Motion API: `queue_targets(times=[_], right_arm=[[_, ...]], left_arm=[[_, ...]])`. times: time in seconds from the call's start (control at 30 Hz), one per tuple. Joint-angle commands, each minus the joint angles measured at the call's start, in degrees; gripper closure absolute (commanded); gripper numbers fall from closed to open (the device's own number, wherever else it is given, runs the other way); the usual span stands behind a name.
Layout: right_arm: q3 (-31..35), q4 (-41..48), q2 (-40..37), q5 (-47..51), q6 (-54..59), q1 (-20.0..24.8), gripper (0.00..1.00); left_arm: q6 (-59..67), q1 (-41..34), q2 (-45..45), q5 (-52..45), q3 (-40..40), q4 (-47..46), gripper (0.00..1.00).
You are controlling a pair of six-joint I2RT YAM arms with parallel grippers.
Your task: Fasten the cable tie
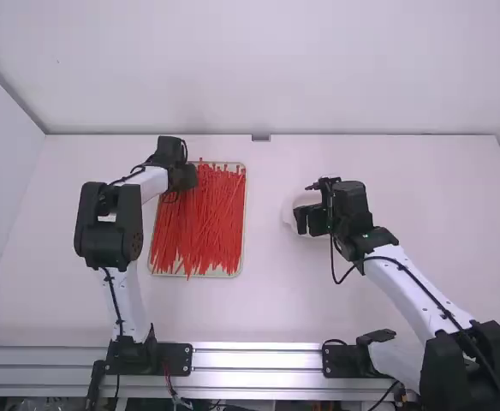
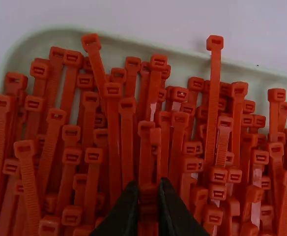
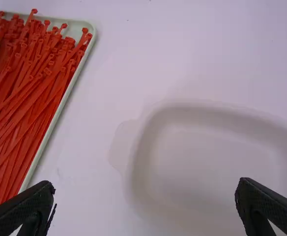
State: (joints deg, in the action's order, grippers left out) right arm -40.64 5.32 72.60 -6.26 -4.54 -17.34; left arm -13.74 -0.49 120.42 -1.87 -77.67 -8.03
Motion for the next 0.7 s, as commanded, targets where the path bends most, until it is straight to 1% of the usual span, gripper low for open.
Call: queue_targets(times=[0.0, 0.07, 0.2, 0.37, 0.47, 0.5, 0.53, 0.57, 0.6, 0.63, 0.67], right_arm=[[-1.7, 0.0, 0.2, 0.1, -0.1, -0.3, 0.01], [-1.7, 0.0, 0.2, 0.1, -0.1, -0.4, 0.01], [-1.7, 0.0, 0.2, 0.1, -0.1, -0.3, 0.01], [-1.7, 0.0, 0.2, 0.1, -0.2, -0.3, 0.01], [-1.7, 0.0, 0.2, 0.1, -0.2, -0.3, 0.01], [-1.7, 0.0, 0.2, 0.1, -0.1, -0.3, 0.01], [-1.7, 0.0, 0.2, 0.1, -0.1, -0.3, 0.01], [-1.7, 0.0, 0.2, 0.1, -0.1, -0.3, 0.01], [-1.7, 0.0, 0.2, 0.1, -0.1, -0.3, 0.01], [-1.7, 0.0, 0.2, 0.1, -0.2, -0.3, 0.01], [-1.7, 0.0, 0.2, 0.1, -0.1, -0.3, 0.01]], left_arm=[[-0.2, 0.1, -0.9, -0.6, 0.1, 0.0, 0.89], [-0.2, 0.1, -0.9, -0.6, 0.1, 0.0, 0.89], [-0.2, 0.1, -0.9, -0.6, 0.1, 0.0, 0.92], [-0.2, 0.1, -0.9, -0.7, 0.1, 0.0, 0.98], [-0.2, 0.1, -0.9, -0.6, 0.1, 0.0, 0.98], [-0.2, 0.1, -0.9, -0.7, 0.1, 0.0, 0.98], [-0.2, 0.1, -0.9, -0.7, 0.1, 0.0, 0.92], [-0.2, 0.1, -0.9, -0.7, 0.1, 0.0, 0.9], [-0.2, 0.1, -0.9, -0.6, 0.1, 0.0, 0.89], [-0.2, 0.1, -0.9, -0.6, 0.1, 0.0, 0.86], [-0.2, 0.1, -0.9, -0.6, 0.1, 0.1, 0.85]])
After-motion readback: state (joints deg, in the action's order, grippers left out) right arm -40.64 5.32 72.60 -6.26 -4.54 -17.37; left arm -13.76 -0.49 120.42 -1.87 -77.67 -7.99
